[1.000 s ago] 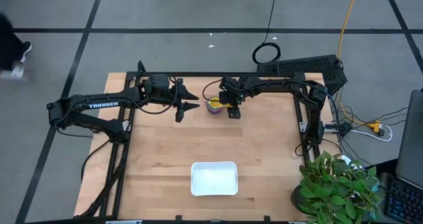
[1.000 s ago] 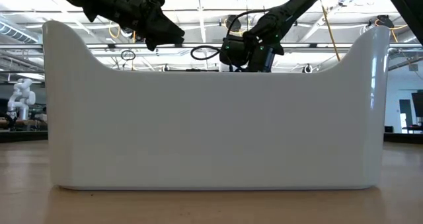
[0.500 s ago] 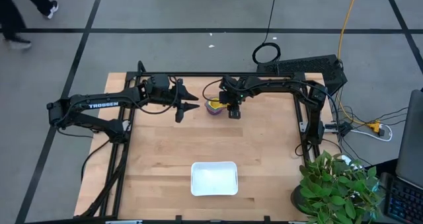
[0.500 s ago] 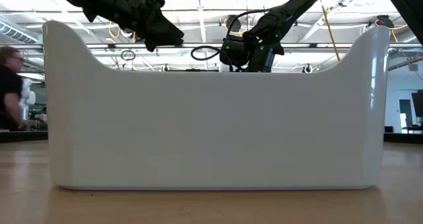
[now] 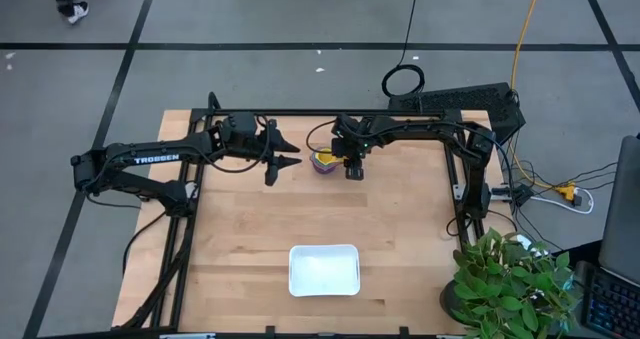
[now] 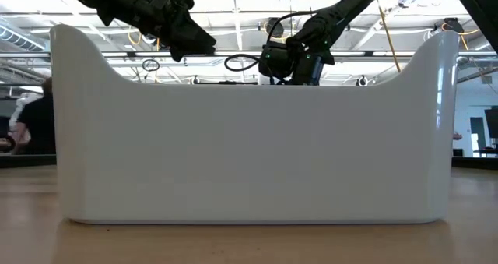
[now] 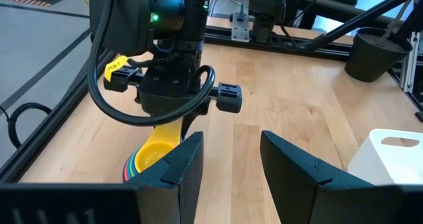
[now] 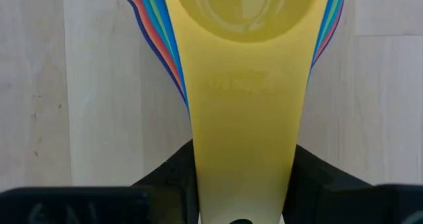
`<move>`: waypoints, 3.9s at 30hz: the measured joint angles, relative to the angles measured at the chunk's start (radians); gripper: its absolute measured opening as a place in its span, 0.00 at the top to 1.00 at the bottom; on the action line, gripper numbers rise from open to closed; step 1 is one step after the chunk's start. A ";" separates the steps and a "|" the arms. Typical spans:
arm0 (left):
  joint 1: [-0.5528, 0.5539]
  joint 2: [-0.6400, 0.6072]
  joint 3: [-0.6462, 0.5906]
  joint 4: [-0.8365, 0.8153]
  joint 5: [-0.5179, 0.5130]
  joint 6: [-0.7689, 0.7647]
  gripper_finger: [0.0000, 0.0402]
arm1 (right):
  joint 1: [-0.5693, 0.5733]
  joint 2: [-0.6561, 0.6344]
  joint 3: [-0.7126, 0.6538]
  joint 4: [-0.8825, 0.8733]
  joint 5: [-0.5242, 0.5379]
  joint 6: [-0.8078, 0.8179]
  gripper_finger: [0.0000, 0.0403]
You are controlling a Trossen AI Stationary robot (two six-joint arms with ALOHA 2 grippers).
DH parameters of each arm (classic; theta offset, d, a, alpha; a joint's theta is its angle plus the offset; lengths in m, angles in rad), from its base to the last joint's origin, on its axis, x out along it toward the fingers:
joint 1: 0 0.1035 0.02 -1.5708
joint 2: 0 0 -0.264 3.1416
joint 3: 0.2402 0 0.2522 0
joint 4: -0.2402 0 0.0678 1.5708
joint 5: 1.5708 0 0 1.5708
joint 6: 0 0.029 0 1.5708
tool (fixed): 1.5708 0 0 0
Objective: Nest measuring cups in basket
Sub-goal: Put the nested measuring cups into the white bin, then return to Home Position
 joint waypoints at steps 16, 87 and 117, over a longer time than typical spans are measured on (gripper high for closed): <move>0.044 -0.057 0.001 -0.035 0.000 0.001 0.62 | 0.021 -0.101 0.001 -0.050 0.000 0.034 0.68; 0.032 -0.197 -0.160 0.130 -0.080 -0.261 0.62 | 0.809 -0.177 -0.181 0.284 0.078 0.796 0.63; 0.099 -0.242 -0.059 -0.017 -0.003 -0.236 0.62 | 0.730 -0.461 -0.212 0.254 0.030 0.691 0.57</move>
